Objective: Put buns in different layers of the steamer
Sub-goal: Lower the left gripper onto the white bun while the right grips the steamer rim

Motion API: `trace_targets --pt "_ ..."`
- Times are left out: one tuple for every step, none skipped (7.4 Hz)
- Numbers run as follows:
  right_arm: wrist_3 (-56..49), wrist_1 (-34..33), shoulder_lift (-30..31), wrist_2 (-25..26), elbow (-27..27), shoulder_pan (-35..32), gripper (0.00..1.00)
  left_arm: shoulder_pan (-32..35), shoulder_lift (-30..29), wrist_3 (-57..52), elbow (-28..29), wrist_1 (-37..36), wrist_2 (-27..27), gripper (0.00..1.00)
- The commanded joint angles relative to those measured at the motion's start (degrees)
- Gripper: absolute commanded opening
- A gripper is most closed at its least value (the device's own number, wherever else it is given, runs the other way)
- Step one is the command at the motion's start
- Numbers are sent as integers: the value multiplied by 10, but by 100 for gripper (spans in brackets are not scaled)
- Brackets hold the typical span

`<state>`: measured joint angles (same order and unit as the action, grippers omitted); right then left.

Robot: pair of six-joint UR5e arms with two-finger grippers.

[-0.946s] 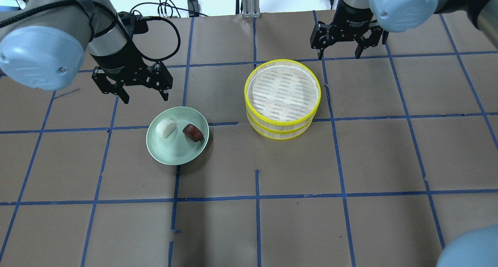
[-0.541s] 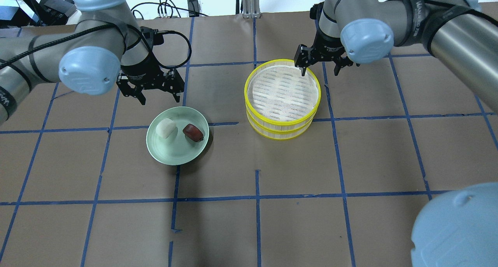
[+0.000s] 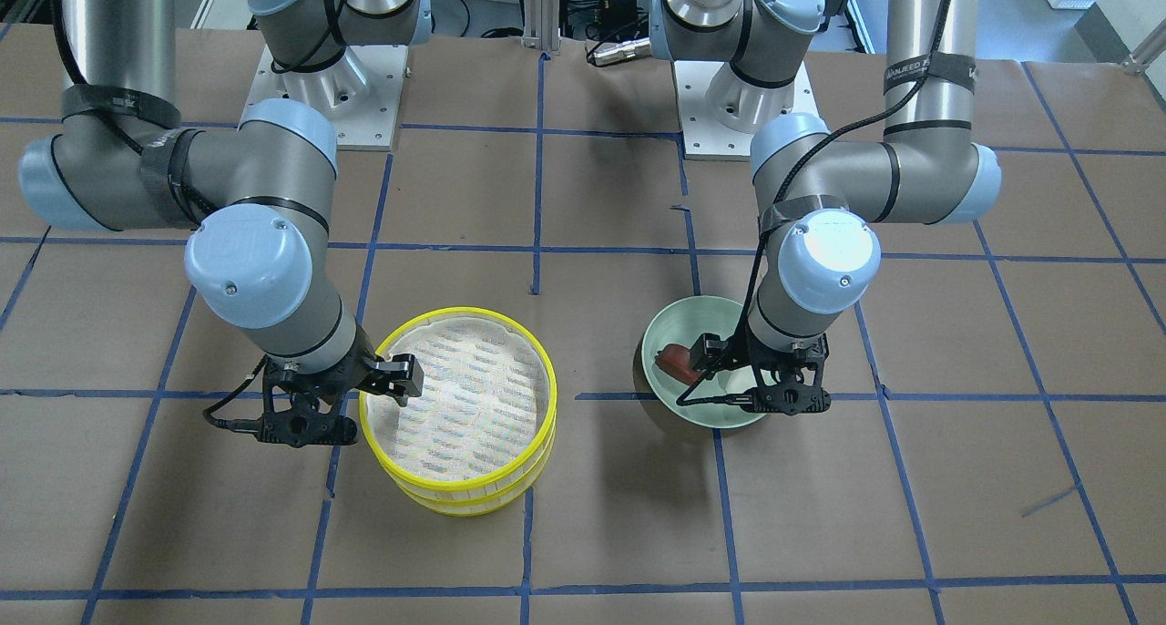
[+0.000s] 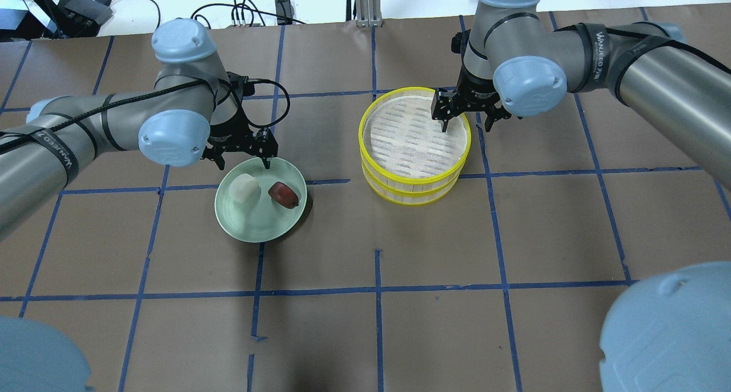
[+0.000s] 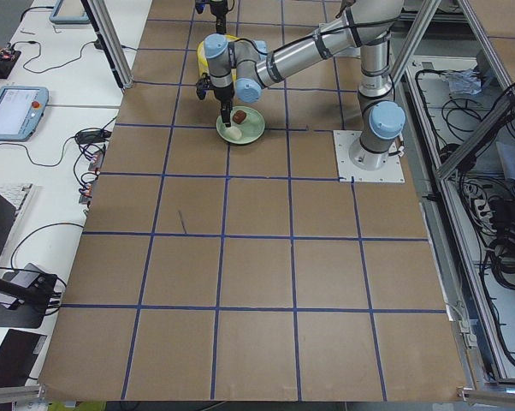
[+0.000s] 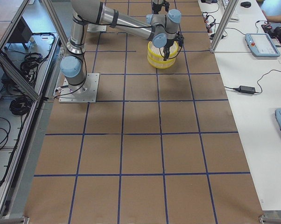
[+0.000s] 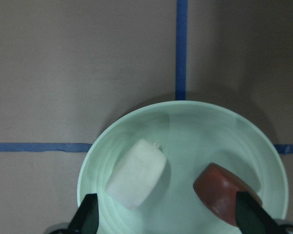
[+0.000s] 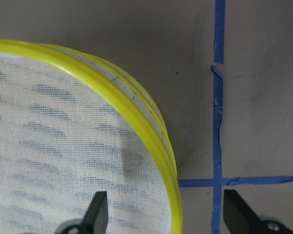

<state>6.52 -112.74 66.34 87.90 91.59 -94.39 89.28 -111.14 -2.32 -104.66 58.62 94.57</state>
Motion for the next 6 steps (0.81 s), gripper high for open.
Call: trace_targets --pt "14 3 0 1 1 0 33 -2 -17 -20 -13 -35 18 98" --pt "14 3 0 1 1 0 30 -2 -26 -16 -13 -36 17 92" --pt "11 7 1 9 1 0 27 -2 -28 -13 -14 -36 17 69" --pt "9 9 3 10 0 0 25 -2 -25 -8 -13 -36 16 49" --pt "7 9 4 11 0 1 25 -2 -20 10 -13 -38 15 35" --pt "6 20 5 12 -5 2 25 -2 -18 14 -9 -38 14 27"
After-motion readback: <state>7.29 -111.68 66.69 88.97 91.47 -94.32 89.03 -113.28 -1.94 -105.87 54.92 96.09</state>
